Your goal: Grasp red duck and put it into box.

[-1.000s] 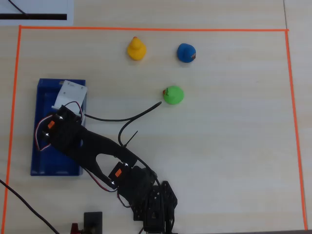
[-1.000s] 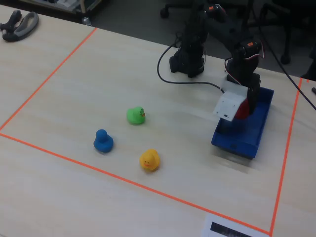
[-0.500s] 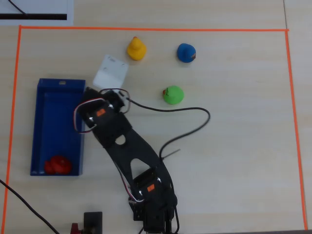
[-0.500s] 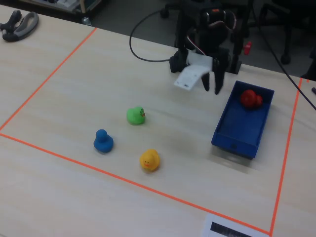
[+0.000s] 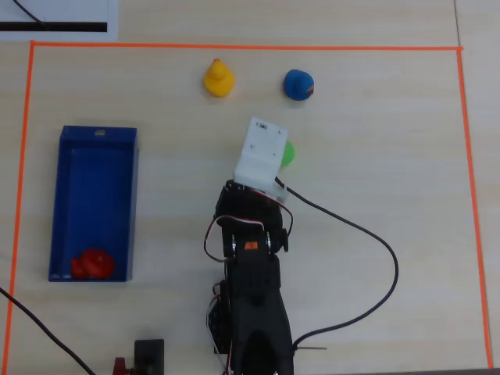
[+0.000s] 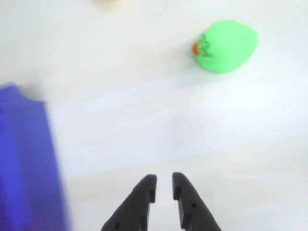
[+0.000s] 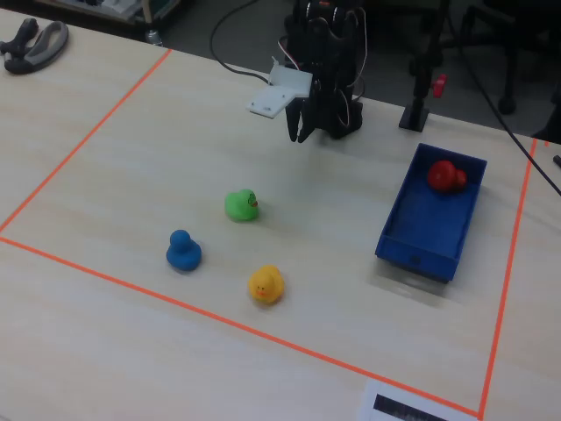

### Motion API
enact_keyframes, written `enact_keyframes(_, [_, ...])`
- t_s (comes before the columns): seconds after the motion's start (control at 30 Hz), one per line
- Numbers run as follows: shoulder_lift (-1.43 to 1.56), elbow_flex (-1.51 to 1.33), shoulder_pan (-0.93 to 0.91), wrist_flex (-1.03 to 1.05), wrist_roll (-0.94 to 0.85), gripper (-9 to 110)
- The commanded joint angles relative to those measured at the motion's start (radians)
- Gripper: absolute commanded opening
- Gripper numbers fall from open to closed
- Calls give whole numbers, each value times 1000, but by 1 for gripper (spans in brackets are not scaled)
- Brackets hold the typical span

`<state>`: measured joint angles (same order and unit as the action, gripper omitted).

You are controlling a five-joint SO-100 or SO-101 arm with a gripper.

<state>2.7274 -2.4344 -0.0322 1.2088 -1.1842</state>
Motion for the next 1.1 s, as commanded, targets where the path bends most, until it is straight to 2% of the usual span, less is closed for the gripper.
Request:
enact_keyframes(0.0, [235,-209,-54,-75,-104,0])
enact_keyframes(0.47, [546,-675,-95,-21,-123,0])
enact_keyframes(0.63, [583,-676,-72,89,-95,0])
enact_keyframes(1.07, [583,-676,-89,100,-81,0])
